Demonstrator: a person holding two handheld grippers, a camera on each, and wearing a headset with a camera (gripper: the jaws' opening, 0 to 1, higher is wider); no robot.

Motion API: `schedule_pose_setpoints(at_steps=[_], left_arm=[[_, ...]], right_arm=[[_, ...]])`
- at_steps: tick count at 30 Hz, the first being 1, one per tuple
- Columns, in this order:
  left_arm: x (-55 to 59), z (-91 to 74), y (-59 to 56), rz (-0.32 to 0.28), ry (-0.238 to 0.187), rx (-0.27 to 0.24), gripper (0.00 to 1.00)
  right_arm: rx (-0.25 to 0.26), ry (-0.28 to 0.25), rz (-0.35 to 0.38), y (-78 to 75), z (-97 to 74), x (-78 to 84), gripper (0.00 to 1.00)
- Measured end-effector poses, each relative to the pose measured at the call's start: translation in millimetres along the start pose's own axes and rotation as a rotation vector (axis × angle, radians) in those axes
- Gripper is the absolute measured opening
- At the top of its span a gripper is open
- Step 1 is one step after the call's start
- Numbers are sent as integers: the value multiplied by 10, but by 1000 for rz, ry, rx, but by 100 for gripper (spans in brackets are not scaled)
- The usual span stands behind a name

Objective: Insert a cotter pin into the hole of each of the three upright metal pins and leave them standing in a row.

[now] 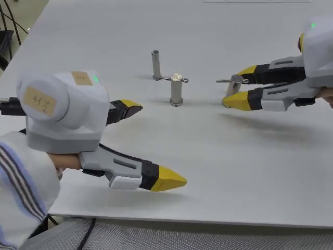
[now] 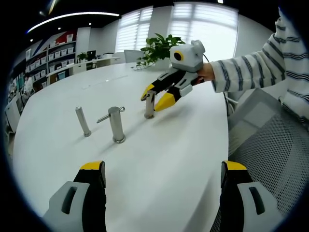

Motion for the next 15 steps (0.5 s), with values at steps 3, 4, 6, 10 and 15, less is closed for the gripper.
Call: schedule_pose_setpoints(at_steps=[3,4,6,10,15], left_arm=[[-34,-20,-3,-2,-15,0,99],[-47,-29,-2,-3,-20,0,99],[-65,-44,0,-4,-26,-2,99],[-117,-99,1,-9,-41,-4,99],[-184,-174,28,-18,-73,-27,99]], right_arm=[[16,-16,9,24,-95,-63,34],[25,-27,17,36,-143,-95,36],[33,-35,40,90,-226,-150,35],[34,-30,63,208,-397,-193,37],[58,-26,108,344,-576,-191,52]])
Point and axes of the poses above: the centre of the closed fingertips' face, and the gripper's own axes: z roughly forward along the fingers, y roughly to its left, x roughly out of its underside, the point moved 7 cm from there along -z, roughly backward along the fingers, and after that the axes turned 11 degrees about -z, right-handed, at the moved point
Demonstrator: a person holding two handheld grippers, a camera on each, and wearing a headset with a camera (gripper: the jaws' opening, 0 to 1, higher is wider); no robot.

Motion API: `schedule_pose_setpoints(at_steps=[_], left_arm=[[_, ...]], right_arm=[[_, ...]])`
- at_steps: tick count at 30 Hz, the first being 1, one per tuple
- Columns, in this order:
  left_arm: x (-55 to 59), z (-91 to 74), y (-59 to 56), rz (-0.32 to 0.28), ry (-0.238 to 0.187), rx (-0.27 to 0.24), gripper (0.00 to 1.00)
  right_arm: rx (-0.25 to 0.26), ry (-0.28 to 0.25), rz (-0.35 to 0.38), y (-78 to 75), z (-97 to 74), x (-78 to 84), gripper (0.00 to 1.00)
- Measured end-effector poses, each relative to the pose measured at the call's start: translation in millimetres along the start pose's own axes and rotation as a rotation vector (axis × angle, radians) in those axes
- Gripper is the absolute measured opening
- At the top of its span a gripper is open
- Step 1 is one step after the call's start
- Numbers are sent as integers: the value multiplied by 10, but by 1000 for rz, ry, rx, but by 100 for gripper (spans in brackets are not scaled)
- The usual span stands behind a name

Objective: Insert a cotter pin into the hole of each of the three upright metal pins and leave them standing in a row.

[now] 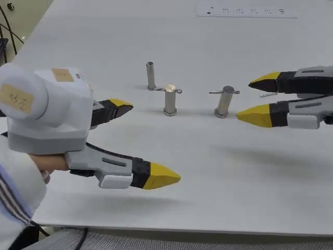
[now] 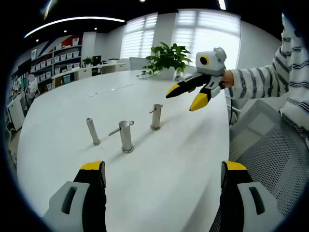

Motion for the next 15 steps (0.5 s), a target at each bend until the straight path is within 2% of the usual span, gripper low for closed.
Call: schedule_pose_setpoints(at_steps=[5,8,11,15], left_arm=[[-25,-98,86,-16,-13,-34,98],[-34,-159,119,-23,-19,-44,98],[-40,-198,141,-27,-17,-51,98],[-65,-243,142,-21,-24,-61,98]], right_arm=[[44,-8,48,107,-175,36,62],[60,3,85,195,-277,92,73],[77,12,137,256,-351,135,81],[116,7,186,306,-427,168,87]])
Point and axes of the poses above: the centre of the closed fingertips' face, and the gripper's own axes: z roughly forward along the fingers, y roughly to its left, x roughly out of its underside, the point moved 7 cm from there along -z, roughly backward along the fingers, and after that the axes turned 11 degrees about -z, right-handed, at the moved point
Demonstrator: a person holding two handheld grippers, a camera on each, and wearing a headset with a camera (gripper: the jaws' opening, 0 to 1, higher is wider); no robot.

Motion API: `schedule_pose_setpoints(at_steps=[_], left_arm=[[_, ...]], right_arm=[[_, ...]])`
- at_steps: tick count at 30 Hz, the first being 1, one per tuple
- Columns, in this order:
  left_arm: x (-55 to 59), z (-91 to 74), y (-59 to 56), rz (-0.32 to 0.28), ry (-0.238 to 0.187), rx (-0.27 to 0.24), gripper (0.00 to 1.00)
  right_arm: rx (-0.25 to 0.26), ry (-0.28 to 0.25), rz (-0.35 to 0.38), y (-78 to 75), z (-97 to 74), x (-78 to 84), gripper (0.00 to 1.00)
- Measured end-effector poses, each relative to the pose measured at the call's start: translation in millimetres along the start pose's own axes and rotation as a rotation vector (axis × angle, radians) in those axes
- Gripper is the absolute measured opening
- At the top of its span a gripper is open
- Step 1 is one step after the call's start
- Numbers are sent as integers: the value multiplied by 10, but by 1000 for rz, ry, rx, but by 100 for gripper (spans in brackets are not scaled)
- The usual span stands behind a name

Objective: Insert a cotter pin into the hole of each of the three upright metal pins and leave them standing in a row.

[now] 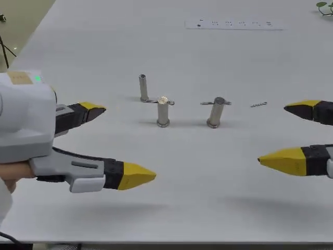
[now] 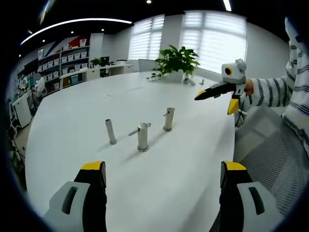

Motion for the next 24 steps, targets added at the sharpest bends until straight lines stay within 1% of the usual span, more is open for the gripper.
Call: schedule_pose_setpoints(at_steps=[2,5,6,8,10,12,15,18,20,23,24], left_arm=[[-9,-17,2,-4,-3,-1,98],[-16,-52,18,3,-4,-7,98],[-22,-67,37,6,-7,-14,98],[-31,-92,74,-7,-10,-22,98],[-44,-113,108,-13,-16,-29,98],[-57,-127,136,-15,-18,-34,98],[-99,-148,201,-26,-29,-44,97],[-145,-150,250,-38,-34,-46,95],[-188,-141,294,-35,-36,-50,95],[-265,-101,370,-46,-54,-59,94],[-286,-86,386,-49,-57,-59,93]], right_arm=[[23,-3,33,11,-38,27,90],[63,4,46,23,-84,53,91],[82,9,60,22,-99,65,92],[113,11,95,20,-116,88,95],[135,18,109,19,-126,122,98],[136,20,126,30,-130,140,98],[142,8,174,51,-144,157,98],[161,-3,177,41,-166,154,98],[171,-11,189,42,-189,150,98],[176,-15,199,60,-220,152,98],[176,-14,198,63,-228,156,96]])
Point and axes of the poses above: the centre of the closed fingertips' face, and the gripper's own axes: z roughly forward along the fingers, y roughly to its left, x roughly out of its underside, the point moved 7 cm from there along -z, roughly backward along the fingers, and after that the axes turned 11 degrees about -z, right-handed, at the moved point
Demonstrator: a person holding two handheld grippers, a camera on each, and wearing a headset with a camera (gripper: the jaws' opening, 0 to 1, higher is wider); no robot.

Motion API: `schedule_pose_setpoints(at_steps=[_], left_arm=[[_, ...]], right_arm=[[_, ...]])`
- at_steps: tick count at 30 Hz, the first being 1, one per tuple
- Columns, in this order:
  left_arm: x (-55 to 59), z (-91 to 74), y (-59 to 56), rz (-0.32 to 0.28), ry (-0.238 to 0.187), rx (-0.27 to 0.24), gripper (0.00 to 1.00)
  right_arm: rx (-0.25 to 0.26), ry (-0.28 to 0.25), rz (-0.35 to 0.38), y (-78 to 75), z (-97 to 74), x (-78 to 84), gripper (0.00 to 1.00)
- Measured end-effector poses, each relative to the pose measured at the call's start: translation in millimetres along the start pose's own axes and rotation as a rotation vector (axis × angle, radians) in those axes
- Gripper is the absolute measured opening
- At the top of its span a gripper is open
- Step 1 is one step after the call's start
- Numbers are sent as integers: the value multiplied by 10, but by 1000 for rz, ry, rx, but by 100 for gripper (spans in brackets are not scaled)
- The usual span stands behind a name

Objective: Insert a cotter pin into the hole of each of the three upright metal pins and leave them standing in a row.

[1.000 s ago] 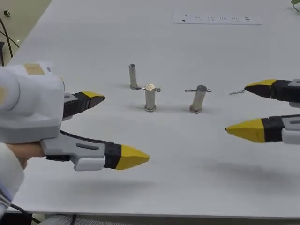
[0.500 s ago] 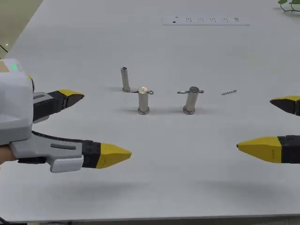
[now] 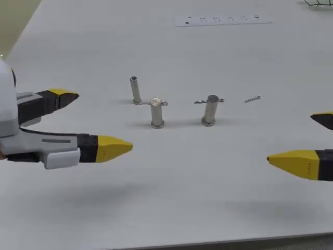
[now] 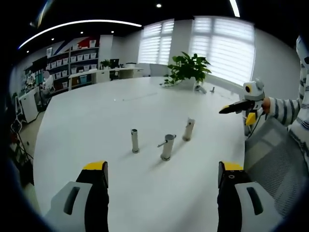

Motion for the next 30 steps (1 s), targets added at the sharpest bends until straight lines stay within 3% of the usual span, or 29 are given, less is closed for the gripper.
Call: schedule_pose_setpoints(at_steps=[5,6,13,17,23,30], left_arm=[[-193,110,80,-4,-49,-35,88],[-250,142,121,2,-64,-64,88],[-469,339,265,33,-99,-116,85],[-504,447,321,37,-72,-154,78],[-531,615,369,53,-51,-173,66],[-485,788,453,16,-25,-186,56]], right_arm=[[13,7,5,-18,-61,44,95],[18,6,4,-18,-79,47,95],[35,9,-12,13,-158,29,94],[41,3,-7,2,-181,35,93],[49,10,-7,-26,-206,61,92],[61,6,-1,-53,-220,62,91]])
Point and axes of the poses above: the centre of the closed fingertips' face, and the gripper's own axes: z roughly forward along the fingers, y roughly to its left, x roughly out of its underside, the point moved 7 cm from there along -z, roughly backward along the fingers, and after that the axes turned 11 degrees about -z, right-handed, at the moved point
